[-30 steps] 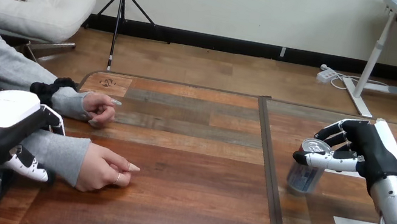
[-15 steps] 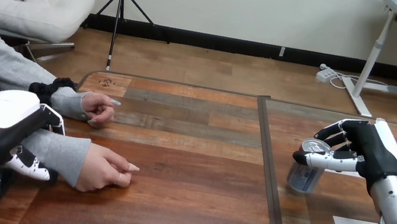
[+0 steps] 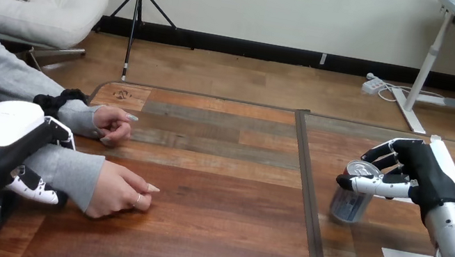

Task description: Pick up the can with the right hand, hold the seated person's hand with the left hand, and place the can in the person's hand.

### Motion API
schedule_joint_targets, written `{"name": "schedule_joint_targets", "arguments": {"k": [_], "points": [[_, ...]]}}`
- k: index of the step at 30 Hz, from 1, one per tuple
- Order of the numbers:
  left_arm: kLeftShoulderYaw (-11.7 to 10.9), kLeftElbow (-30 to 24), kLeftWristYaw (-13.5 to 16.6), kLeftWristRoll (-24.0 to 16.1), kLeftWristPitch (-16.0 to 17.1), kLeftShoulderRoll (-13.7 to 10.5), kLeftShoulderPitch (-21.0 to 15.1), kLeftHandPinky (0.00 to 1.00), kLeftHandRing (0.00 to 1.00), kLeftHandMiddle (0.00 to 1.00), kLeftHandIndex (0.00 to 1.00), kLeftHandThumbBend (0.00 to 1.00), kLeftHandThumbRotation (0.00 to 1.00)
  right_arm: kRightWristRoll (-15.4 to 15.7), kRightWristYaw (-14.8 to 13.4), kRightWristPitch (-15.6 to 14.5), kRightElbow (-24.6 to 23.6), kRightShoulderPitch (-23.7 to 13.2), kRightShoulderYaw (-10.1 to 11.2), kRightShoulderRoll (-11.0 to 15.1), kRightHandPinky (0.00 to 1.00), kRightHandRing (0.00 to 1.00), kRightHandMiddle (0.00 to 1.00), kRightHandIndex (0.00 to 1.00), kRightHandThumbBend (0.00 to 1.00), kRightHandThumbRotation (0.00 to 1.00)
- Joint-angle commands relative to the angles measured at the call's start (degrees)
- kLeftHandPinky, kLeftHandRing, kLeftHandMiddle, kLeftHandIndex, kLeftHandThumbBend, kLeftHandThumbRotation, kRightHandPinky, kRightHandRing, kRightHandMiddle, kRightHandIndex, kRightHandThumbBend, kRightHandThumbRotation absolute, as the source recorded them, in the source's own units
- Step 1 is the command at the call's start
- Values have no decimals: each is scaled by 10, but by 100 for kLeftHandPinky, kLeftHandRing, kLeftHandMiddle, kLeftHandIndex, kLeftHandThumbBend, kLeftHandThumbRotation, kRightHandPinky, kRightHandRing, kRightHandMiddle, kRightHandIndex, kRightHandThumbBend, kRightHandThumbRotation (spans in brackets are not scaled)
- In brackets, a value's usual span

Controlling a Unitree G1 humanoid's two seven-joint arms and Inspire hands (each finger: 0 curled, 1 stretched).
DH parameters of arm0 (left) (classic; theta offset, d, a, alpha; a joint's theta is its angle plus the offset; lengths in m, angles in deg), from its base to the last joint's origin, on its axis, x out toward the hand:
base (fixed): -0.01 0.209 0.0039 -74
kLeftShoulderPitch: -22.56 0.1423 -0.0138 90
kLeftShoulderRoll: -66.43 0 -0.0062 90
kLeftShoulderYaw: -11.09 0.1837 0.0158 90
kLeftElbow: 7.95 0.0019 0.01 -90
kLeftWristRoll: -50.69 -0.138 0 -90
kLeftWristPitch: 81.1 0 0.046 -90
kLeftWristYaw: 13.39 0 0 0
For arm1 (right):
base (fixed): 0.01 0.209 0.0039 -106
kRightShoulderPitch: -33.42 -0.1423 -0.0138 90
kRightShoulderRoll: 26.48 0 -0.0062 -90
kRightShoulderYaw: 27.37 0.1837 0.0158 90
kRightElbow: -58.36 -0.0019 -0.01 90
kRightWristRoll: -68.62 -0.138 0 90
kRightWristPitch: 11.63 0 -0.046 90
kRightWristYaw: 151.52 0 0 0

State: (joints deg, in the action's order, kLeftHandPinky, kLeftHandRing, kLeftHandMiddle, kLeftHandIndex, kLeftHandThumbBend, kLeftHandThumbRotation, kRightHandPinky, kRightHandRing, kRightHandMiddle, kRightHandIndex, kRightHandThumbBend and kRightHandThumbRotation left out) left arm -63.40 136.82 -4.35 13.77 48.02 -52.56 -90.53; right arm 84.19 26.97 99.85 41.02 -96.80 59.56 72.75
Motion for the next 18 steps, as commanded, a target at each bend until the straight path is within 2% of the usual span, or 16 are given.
{"name": "schedule_joint_targets", "arguments": {"k": [1,12,18], "points": [[-11,-8,11,11,19,-13,-44,34,39,45,48,72,0,-5,-7,7,-31,-32,5,16,34,38,42,45,77,0],[-24,-19,-11,36,22,-12,-41,36,40,46,49,72,0,-7,-5,12,-32,-32,7,16,34,38,42,45,77,0],[-29,-30,-3,38,24,-14,-39,35,40,45,49,73,0,-8,-5,12,-33,-32,7,15,33,37,42,46,77,0]]}}
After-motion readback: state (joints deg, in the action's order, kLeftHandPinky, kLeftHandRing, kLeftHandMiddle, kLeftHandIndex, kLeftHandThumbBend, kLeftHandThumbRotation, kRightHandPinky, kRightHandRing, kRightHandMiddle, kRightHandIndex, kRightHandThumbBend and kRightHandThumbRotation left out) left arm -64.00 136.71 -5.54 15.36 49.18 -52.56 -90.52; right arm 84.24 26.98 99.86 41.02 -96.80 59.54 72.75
